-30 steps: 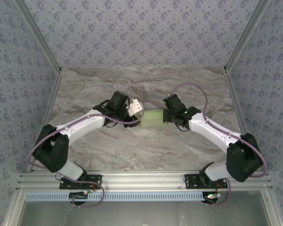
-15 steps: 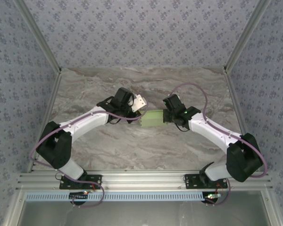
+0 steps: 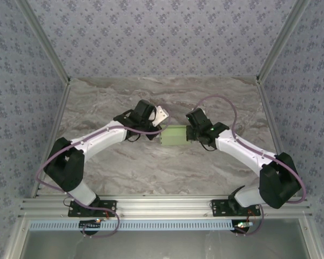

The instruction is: Fold the paper box

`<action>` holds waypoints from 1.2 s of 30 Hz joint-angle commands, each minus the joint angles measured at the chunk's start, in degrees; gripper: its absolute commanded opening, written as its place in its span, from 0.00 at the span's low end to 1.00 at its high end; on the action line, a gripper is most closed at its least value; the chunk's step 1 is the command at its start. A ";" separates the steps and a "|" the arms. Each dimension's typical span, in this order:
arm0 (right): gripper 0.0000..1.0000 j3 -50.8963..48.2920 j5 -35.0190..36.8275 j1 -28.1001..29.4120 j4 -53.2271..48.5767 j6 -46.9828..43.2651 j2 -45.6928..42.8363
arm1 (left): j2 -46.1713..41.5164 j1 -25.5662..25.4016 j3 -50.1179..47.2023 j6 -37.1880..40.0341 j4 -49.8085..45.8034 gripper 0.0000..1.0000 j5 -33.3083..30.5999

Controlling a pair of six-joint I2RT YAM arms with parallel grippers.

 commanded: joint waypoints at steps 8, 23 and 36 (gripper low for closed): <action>0.00 0.61 2.40 1.38 -1.68 1.87 -0.78 | -0.07 -2.44 1.32 -14.80 -0.98 0.06 -4.08; 0.00 0.73 2.55 0.83 -1.82 1.25 -1.40 | -1.22 -2.15 1.72 -11.50 -5.66 0.04 -3.79; 0.00 -0.15 2.13 1.97 -0.88 2.36 -1.00 | -0.80 -2.76 2.30 -30.33 -0.48 0.00 -4.53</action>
